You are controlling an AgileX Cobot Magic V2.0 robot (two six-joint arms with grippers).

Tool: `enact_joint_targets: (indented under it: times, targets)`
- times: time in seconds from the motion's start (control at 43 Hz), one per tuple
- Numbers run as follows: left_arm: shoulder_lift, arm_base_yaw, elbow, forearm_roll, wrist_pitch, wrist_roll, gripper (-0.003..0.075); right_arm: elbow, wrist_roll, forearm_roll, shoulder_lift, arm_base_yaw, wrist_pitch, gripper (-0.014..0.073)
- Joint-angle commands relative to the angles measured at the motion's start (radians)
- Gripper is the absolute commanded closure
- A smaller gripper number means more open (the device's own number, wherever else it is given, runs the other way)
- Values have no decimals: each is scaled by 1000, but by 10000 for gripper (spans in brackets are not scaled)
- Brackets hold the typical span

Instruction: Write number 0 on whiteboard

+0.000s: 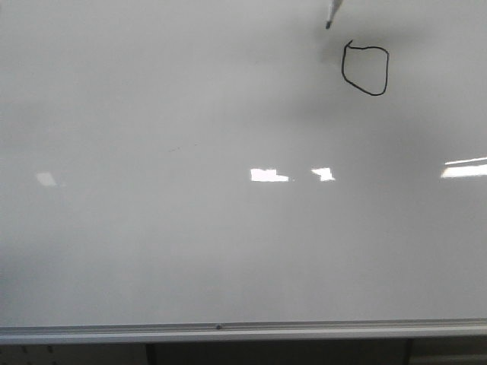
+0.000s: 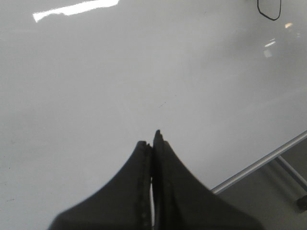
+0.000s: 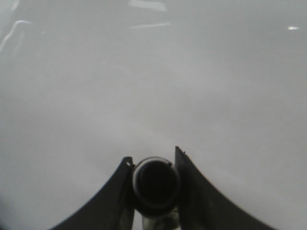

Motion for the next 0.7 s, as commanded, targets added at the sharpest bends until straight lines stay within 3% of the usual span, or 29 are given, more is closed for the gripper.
enact_joint_targets:
  times: [0.0, 0.07, 0.14, 0.233, 0.396, 0.675]
  targets:
    - [-12, 2, -23, -20, -51, -5, 739, -109, -4, 58, -56, 1, 124, 653]
    - [-12, 1, -23, -20, -15, 43, 730, -155, -4, 76, -56, 1, 227, 653]
    - [-12, 1, -25, -32, 46, 64, 657, -175, -4, 93, -56, 1, 313, 653]
    - [-12, 1, -42, -73, 132, 82, 459, -176, -4, 109, -56, 1, 407, 653]
    - [-12, 1, -97, -194, 249, 153, 19, -176, -26, 181, -47, 25, 553, 653]
    - [-12, 1, -189, -407, 415, 312, 72, -175, -41, 220, -46, 184, 625, 653]
